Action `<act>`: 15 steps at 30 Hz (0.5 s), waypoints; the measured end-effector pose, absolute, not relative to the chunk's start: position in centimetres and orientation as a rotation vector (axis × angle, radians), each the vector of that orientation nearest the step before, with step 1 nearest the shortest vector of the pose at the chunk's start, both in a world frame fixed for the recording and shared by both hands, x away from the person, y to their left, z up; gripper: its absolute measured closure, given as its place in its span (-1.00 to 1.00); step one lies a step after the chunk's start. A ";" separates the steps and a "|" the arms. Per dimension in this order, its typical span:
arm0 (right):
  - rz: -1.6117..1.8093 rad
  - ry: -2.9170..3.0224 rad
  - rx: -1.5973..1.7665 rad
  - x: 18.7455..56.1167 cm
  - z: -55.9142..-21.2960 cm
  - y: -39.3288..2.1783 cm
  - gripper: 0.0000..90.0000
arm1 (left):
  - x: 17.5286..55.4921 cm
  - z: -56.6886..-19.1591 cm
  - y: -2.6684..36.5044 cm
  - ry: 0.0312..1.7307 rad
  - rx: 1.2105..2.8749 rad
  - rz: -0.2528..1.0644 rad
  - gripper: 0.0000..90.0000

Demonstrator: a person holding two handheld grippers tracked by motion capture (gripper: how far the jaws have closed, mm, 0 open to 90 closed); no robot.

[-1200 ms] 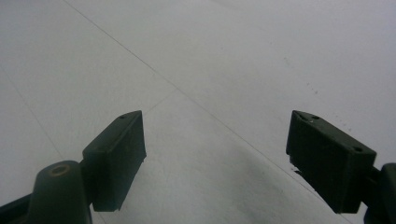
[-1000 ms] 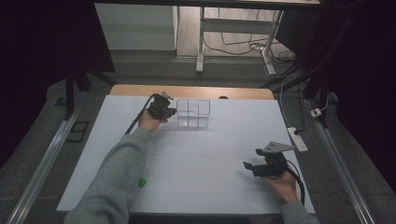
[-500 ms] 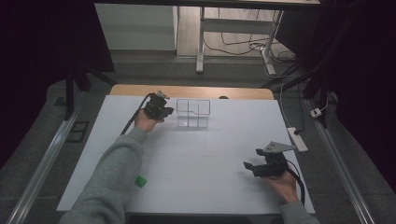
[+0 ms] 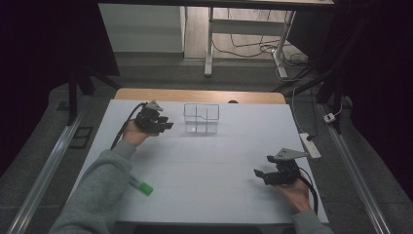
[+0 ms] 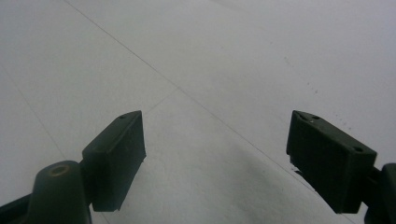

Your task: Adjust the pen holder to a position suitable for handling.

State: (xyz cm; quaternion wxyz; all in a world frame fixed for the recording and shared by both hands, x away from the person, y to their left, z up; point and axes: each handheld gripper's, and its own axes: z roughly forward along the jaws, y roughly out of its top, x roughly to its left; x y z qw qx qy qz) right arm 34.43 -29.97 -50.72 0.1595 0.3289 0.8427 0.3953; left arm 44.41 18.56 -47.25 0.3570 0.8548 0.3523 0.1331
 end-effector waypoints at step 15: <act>1.129 2.410 0.934 34.4 -50.7 -30.0 -0.58 | 38.9 -46.0 20.2 0.715 2.338 0.290 -0.22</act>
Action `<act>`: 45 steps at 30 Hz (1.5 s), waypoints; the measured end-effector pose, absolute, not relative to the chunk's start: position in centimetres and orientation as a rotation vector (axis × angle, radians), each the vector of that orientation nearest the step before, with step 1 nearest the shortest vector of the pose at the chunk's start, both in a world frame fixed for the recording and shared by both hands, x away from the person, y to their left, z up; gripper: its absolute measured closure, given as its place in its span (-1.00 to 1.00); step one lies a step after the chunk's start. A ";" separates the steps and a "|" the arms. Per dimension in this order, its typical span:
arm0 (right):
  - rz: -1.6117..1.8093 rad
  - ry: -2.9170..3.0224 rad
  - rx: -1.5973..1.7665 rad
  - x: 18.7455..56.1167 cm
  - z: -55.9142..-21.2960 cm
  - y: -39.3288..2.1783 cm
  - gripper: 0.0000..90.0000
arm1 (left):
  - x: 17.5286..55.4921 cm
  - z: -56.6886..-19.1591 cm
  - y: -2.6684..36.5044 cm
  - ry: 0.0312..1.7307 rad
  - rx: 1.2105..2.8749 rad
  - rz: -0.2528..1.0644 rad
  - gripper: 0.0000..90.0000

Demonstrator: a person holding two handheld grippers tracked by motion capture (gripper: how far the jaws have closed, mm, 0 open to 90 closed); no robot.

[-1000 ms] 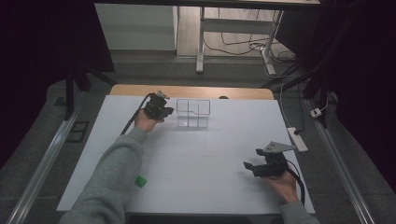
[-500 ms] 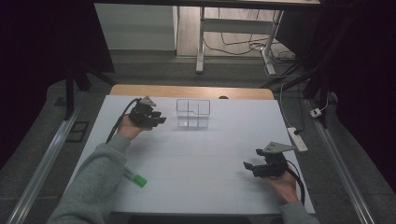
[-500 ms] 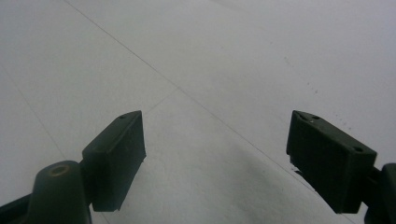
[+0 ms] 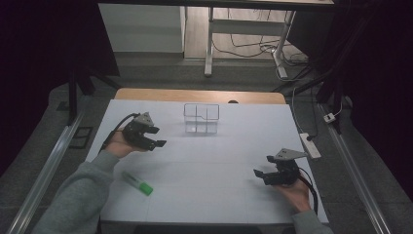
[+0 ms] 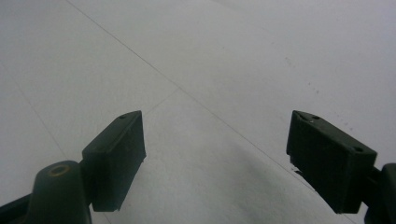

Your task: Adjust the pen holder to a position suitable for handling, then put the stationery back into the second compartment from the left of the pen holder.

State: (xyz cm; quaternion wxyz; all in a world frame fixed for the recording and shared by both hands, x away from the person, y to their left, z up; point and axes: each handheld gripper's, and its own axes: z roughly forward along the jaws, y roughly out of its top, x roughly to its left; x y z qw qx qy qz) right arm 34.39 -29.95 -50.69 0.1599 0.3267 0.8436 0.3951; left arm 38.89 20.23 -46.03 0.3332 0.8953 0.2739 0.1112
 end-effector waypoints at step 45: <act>1.135 2.412 0.929 34.3 -50.7 -29.9 -0.59 | 31.2 -45.8 21.8 0.241 2.609 0.184 -0.32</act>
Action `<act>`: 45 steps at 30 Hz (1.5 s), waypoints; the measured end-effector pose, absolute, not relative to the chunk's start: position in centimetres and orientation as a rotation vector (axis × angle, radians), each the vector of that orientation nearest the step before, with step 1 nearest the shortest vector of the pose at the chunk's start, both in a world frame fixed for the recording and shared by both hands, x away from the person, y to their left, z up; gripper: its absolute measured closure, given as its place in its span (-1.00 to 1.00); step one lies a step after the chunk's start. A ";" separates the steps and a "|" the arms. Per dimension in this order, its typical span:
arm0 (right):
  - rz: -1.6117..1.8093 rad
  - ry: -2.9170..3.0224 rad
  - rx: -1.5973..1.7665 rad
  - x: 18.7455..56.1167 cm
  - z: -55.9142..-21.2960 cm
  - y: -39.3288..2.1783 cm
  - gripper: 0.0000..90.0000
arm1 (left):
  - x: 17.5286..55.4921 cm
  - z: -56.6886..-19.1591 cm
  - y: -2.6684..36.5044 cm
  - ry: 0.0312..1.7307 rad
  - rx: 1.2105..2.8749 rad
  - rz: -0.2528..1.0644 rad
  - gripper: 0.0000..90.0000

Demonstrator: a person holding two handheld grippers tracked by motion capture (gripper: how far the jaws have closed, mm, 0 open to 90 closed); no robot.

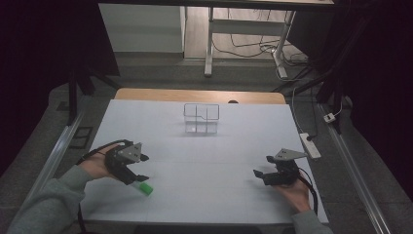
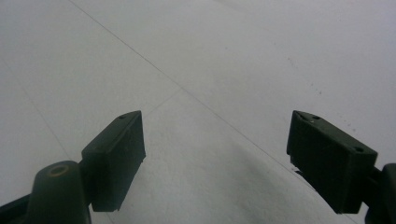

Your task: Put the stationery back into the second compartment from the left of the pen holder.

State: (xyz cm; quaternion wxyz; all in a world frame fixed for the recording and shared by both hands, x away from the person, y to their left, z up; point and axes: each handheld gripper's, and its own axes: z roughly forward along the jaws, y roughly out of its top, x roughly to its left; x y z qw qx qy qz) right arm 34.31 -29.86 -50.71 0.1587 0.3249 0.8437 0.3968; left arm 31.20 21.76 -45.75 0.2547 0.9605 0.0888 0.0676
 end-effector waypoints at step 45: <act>1.133 2.417 0.926 34.3 -50.8 -29.8 -0.59 | 31.2 -50.0 20.2 -0.048 2.816 0.054 -0.33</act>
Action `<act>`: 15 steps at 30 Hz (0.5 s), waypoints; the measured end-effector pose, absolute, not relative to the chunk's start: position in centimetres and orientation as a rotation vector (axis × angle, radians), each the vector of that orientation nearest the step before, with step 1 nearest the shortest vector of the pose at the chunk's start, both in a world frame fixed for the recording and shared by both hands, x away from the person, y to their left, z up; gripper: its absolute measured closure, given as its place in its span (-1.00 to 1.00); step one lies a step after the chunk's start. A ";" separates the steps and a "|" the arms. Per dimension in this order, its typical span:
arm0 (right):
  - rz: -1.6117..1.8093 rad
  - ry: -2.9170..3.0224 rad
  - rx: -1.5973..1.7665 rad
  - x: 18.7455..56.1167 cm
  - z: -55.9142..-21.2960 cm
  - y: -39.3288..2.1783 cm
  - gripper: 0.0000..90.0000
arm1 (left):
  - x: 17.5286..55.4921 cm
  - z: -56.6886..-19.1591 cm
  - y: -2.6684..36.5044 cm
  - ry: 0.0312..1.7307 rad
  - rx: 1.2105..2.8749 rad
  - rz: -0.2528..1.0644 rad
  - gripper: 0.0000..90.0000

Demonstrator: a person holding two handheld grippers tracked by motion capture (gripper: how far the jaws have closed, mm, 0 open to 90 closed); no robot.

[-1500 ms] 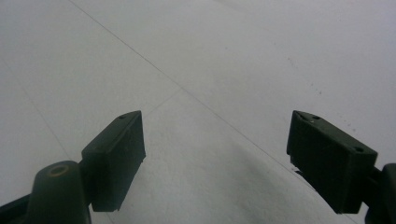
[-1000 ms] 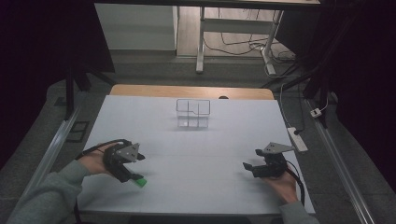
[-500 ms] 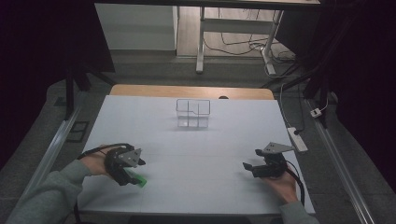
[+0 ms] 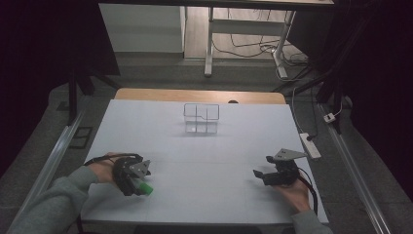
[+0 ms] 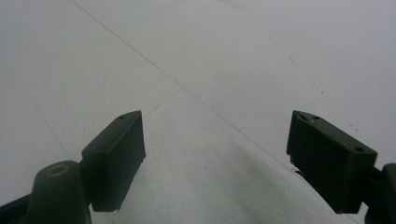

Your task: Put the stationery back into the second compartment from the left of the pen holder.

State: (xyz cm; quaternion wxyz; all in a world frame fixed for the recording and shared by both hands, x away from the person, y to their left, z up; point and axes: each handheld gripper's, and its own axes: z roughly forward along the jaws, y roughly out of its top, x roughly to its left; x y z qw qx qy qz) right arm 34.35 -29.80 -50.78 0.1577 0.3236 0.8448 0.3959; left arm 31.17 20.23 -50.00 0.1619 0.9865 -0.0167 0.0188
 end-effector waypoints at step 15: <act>1.126 2.420 0.924 34.4 -50.8 -29.8 -0.59 | 31.6 -51.1 20.0 -0.126 2.858 0.019 -0.04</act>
